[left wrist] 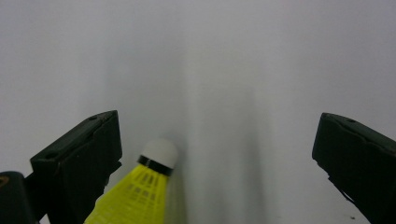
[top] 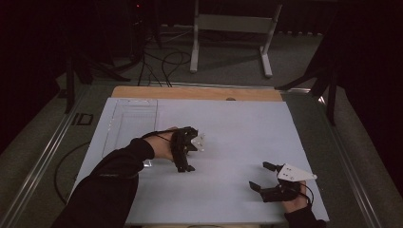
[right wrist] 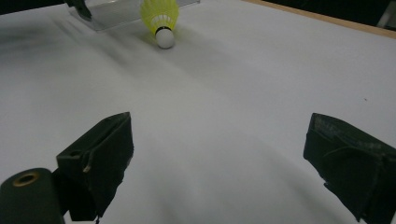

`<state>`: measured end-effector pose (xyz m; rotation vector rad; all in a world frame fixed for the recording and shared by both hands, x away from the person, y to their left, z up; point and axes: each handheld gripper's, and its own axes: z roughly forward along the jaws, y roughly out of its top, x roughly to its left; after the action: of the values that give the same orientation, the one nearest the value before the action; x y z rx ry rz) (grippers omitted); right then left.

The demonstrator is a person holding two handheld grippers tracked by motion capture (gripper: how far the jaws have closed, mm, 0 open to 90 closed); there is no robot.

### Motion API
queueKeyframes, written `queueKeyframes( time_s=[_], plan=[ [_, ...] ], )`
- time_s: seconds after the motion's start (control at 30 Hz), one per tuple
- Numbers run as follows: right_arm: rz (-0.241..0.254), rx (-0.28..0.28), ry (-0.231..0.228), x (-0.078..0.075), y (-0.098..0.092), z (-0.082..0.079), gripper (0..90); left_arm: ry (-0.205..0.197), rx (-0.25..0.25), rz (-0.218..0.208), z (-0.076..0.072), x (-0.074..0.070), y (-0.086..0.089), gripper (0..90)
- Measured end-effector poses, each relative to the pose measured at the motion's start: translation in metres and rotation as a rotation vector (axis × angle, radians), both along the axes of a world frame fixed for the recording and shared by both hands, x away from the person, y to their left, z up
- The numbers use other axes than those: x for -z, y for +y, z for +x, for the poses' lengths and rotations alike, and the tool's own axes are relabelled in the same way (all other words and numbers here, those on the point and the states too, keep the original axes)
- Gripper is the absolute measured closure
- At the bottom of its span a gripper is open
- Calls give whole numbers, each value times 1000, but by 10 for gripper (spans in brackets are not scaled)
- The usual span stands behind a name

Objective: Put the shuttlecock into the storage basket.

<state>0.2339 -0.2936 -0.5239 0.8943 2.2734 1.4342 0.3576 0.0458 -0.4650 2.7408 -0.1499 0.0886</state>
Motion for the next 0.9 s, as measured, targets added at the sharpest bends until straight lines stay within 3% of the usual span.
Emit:
queueKeyframes(
  time_s=[0.23,0.63,0.8,0.9],
  plan=[
    [0,-1,5,1,1,0,85,-24,-7,35,9,10,-2,55],
    [5,-5,10,2,1,1,85,-94,24,107,18,24,-2,199],
    [6,-7,11,2,0,1,85,-112,53,131,20,27,-4,303],
    [8,-6,11,2,0,1,85,-133,80,169,21,32,-7,398]
  ],
)
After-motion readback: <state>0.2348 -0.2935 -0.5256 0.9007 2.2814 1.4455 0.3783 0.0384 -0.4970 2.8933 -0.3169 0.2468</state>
